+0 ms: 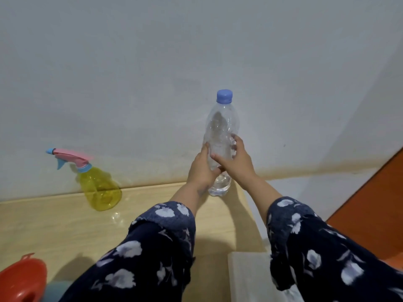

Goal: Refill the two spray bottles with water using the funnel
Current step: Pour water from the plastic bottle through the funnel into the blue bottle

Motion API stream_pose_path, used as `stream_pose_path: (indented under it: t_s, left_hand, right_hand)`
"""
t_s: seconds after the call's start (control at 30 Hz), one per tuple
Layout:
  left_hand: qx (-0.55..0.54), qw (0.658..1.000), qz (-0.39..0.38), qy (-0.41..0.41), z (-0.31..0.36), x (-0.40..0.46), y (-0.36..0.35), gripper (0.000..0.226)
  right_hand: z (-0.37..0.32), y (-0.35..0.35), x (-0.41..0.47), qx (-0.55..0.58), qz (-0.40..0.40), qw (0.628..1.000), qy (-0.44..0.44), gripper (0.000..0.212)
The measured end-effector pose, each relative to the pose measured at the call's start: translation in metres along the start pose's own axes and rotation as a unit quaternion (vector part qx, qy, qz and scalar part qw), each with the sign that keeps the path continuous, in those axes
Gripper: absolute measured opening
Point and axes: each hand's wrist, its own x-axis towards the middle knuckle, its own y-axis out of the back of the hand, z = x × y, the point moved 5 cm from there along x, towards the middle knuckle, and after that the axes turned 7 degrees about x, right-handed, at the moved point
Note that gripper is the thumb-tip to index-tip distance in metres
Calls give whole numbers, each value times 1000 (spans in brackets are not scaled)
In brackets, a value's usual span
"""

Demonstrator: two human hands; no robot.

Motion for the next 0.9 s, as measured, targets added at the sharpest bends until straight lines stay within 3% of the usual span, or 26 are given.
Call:
stream_pose_path:
  t_s: [0.3, 0.43, 0.73, 0.9]
  left_hand:
    - [-35, 999, 37, -18, 14, -53, 29, 81]
    - [-25, 998, 53, -36, 13, -102, 54, 64]
    - [-26, 997, 71, -32, -21, -227, 79, 86]
    - [-28, 998, 53, -34, -39, -272, 77, 79]
  right_hand:
    - [-17, -7, -29, 25, -12, 999, 19, 85]
    - [-27, -19, -70, 30, -30, 999, 25, 86]
    - [-33, -44, -191, 28, -32, 999, 21, 84]
    - [-24, -50, -247, 28, -15, 999, 6, 85]
